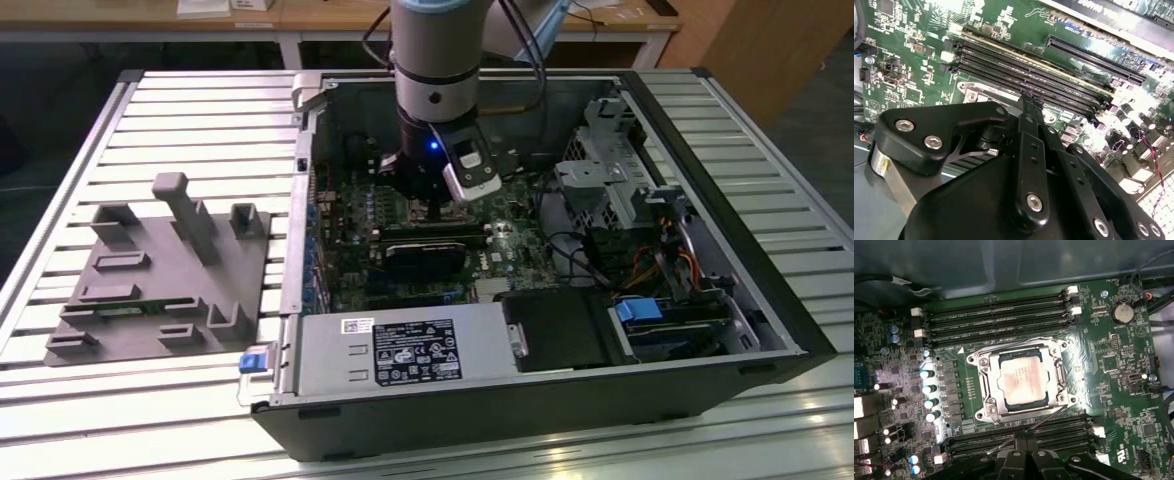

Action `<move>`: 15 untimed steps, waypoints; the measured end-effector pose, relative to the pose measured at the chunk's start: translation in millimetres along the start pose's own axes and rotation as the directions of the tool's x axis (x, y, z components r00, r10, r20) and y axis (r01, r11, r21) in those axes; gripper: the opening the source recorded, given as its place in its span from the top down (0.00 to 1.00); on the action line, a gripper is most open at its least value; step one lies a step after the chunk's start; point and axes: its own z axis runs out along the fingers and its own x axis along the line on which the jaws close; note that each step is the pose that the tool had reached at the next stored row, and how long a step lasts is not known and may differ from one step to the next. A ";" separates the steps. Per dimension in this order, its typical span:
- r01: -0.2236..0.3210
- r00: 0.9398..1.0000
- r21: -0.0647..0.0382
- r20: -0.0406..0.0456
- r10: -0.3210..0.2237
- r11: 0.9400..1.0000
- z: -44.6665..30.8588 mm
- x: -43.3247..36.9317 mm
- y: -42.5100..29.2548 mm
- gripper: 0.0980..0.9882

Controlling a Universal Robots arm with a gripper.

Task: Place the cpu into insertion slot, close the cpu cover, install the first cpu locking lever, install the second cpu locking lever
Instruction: 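Install the second cpu locking lever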

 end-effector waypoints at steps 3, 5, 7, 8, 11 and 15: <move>-0.001 1.000 -0.012 -0.002 0.001 1.000 2.0 0.7 -4.1 1.00; -0.001 1.000 -0.019 -0.003 0.001 1.000 3.5 1.4 -5.9 1.00; -0.002 1.000 -0.027 -0.005 0.002 1.000 5.0 2.4 -7.5 1.00; -0.002 1.000 -0.032 -0.006 0.002 0.999 5.6 2.9 -8.2 1.00; -0.003 1.000 -0.048 -0.009 0.003 0.999 7.5 5.0 -10.4 1.00; -0.006 1.000 -0.079 -0.014 0.005 0.997 9.2 7.8 -12.6 1.00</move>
